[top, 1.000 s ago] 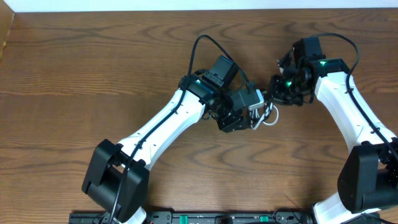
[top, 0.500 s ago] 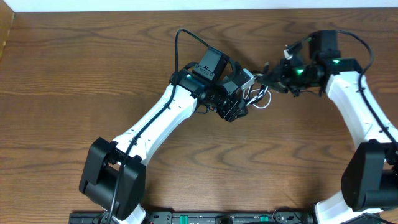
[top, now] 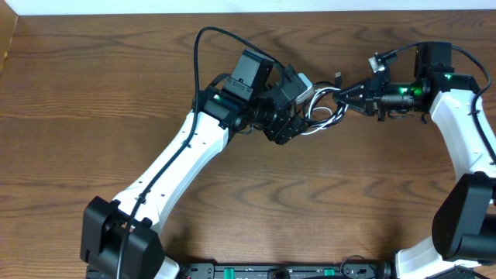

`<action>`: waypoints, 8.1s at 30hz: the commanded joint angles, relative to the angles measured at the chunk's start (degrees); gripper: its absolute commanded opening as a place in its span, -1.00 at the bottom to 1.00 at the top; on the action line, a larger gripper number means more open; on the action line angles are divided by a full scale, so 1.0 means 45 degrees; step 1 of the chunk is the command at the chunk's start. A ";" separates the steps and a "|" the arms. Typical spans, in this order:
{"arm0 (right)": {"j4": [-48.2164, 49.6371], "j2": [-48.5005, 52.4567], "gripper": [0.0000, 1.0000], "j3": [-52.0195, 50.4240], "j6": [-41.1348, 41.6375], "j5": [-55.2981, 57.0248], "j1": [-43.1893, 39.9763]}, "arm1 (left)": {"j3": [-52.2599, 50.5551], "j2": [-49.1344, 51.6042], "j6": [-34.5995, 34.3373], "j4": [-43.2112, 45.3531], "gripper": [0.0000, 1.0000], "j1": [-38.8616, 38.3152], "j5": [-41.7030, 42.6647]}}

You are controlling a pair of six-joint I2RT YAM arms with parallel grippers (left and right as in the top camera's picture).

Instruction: Untangle cables

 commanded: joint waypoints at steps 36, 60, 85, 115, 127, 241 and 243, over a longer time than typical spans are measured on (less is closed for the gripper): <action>-0.1151 -0.0287 -0.49 -0.0024 -0.0996 0.7674 0.0005 | 0.0005 -0.0952 -0.0117 -0.0534 -0.85 0.0253 -0.1700; -0.0967 -0.3837 0.33 0.0359 -0.1938 0.3929 0.1161 | 0.0000 -0.1797 -1.3153 0.0869 -0.85 0.1345 -0.0437; 0.3215 -0.2239 -0.12 0.0355 0.4391 0.6227 0.5357 | 0.0000 -0.1797 -1.4066 0.1753 -0.85 0.1379 0.1146; 0.4051 -0.2249 -0.98 0.0359 0.1209 0.4167 0.3609 | 0.0000 -0.1792 -1.1992 0.1331 -0.86 0.3211 0.2594; 0.3910 -0.2943 -0.98 0.0359 0.1156 -0.0301 -0.0068 | 0.0000 -0.1792 -0.7082 -0.1540 -0.85 0.3507 0.1734; 0.0903 0.0316 0.27 -0.0024 0.1103 1.2696 0.4328 | 0.0000 -0.0495 -1.1409 -0.1375 -0.58 0.2079 -0.4381; 0.0811 0.0316 0.33 -0.0024 0.1103 1.2750 0.4328 | 0.0000 -0.0058 -1.1973 -0.1365 -0.35 0.1744 -0.4833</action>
